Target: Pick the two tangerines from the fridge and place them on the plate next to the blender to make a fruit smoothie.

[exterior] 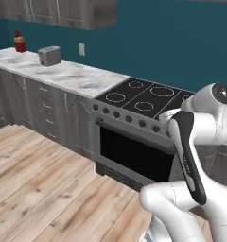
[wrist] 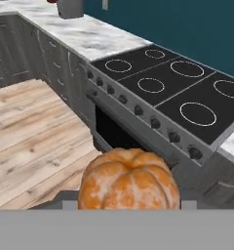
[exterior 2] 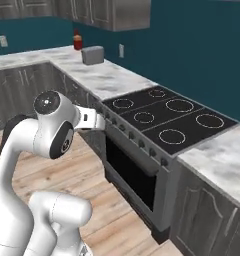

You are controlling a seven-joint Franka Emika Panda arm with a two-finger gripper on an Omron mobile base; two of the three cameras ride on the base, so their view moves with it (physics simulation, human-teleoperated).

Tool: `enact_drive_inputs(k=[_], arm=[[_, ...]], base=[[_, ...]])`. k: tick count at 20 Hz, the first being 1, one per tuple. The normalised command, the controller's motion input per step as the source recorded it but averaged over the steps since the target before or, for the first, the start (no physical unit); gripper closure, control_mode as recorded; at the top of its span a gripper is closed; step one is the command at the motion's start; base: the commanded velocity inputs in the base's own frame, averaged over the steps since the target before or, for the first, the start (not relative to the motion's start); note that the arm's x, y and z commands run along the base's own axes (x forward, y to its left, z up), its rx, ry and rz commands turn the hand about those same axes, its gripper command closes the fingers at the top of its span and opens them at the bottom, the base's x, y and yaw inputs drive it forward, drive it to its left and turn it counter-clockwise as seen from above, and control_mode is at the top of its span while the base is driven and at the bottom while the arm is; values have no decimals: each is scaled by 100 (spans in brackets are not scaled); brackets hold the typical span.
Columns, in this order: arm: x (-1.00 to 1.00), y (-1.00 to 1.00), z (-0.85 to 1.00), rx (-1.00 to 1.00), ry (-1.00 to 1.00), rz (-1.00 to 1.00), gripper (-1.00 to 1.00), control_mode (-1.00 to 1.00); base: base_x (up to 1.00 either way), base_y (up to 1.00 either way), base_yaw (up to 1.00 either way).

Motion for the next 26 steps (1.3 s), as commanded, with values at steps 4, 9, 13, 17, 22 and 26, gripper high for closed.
enact_drive_inputs(k=[4,9,13,17,22,26], arm=[[0,0,0,0,0,0,100,100],[0,0,0,0,0,0,100,100],[0,0,0,0,0,0,100,100],[0,0,0,0,0,0,100,100],[0,0,0,0,0,0,100,100],[0,0,0,0,0,0,100,100]], base=[[-2,0,100],[-2,2,100],[0,0,100],[0,0,100],[0,0,100],[0,0,100]])
